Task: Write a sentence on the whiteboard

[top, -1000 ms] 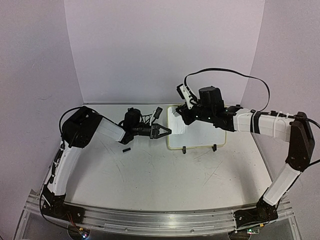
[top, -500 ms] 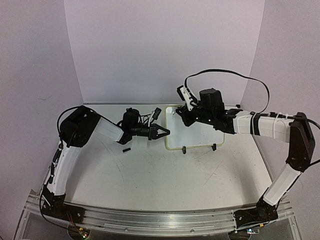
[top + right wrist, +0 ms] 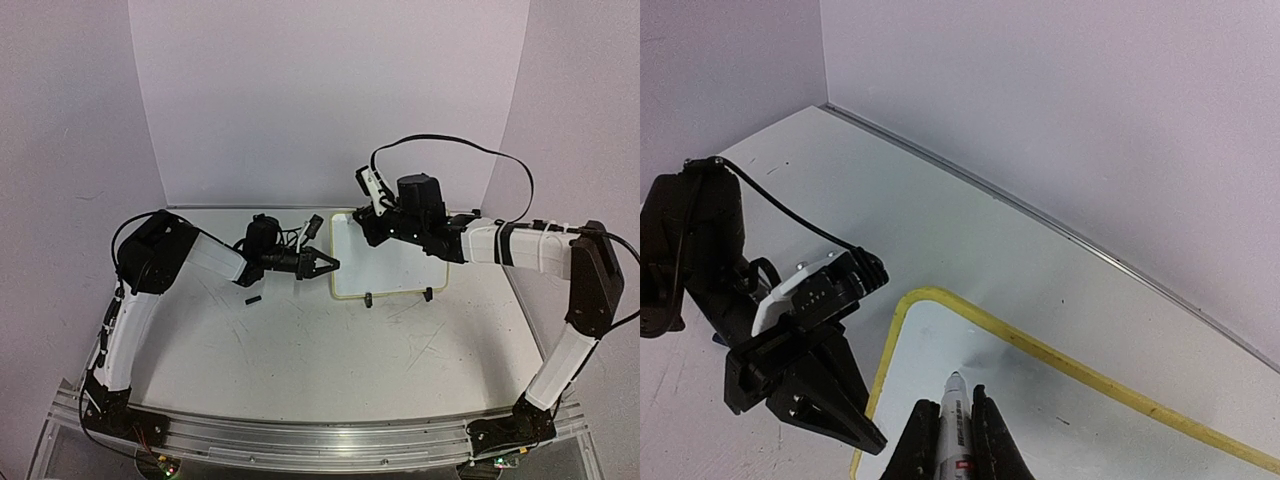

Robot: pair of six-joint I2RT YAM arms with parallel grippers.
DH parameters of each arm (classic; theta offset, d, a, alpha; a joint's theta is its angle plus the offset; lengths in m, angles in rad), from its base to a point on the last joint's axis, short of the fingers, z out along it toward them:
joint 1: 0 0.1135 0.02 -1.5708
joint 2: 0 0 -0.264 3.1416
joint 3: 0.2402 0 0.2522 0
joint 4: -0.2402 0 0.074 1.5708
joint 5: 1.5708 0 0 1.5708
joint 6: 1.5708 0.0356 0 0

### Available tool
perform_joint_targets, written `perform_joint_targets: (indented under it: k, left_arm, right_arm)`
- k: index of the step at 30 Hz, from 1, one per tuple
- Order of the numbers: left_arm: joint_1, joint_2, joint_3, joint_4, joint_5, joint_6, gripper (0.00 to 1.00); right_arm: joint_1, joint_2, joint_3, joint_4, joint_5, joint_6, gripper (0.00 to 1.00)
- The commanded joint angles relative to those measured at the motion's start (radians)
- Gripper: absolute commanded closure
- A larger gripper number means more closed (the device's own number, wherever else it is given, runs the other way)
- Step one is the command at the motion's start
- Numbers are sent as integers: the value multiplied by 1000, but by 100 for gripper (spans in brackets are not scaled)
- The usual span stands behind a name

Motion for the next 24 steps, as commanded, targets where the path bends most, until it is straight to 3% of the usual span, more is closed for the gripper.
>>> perform_joint_targets:
  k: [1,9,24]
  left_arm:
    - [-11,-15,-14,-106,-17,66,100]
    - [-15,-3,-7,-125,-26,77,100]
    - [-18,-9,4,-151,-33,95,100]
  right_arm:
    - [-5,18,45,26,-25,9,100]
    - [1,-17,18,56,-85,16,100]
    - [1,45,61,43,-19,29,100]
